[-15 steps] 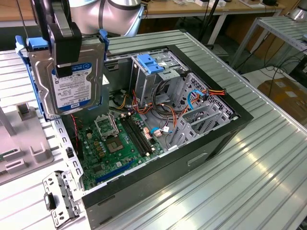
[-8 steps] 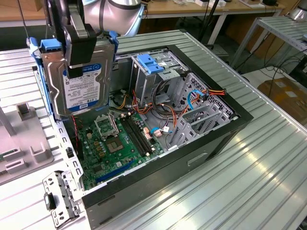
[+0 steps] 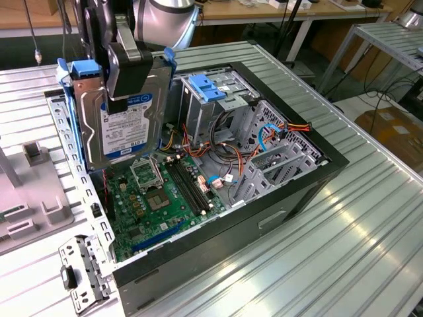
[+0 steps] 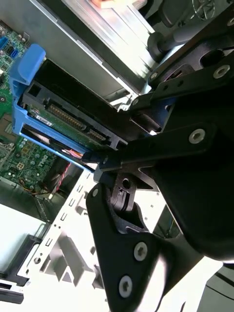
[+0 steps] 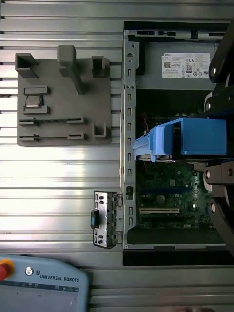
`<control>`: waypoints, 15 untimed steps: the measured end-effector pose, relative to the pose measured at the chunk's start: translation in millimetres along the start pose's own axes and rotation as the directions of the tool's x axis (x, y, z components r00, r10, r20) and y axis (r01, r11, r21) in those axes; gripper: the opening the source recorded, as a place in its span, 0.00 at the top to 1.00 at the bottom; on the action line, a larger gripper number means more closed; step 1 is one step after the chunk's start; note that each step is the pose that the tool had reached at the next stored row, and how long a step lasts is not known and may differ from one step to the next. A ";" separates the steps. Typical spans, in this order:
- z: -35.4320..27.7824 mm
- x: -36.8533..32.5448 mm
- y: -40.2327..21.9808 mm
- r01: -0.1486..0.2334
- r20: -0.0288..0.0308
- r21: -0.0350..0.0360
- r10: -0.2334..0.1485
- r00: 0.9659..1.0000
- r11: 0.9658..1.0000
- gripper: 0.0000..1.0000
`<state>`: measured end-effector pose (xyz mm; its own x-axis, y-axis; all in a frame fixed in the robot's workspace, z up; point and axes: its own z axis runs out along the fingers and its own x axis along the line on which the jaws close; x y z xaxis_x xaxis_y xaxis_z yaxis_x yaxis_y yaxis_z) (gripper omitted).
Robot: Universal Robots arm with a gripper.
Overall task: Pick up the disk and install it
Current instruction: 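Pick up the disk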
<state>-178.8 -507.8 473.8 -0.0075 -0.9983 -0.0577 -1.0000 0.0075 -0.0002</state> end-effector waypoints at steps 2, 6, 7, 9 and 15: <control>0.0 2.7 -1.7 0.000 0.000 0.000 0.000 1.000 1.000 0.64; -0.1 7.1 -4.3 0.000 0.000 0.000 0.000 1.000 1.000 0.64; -0.1 8.3 -5.0 0.000 0.000 0.000 0.000 1.000 1.000 0.64; -0.1 11.1 -6.4 0.000 0.000 0.000 0.000 1.000 1.000 0.64; -0.1 17.8 -12.1 0.001 0.000 0.000 -0.001 1.000 1.000 0.64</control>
<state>-166.9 -525.7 472.8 -0.0065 -0.9983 -0.0577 -1.0000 0.0065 0.0001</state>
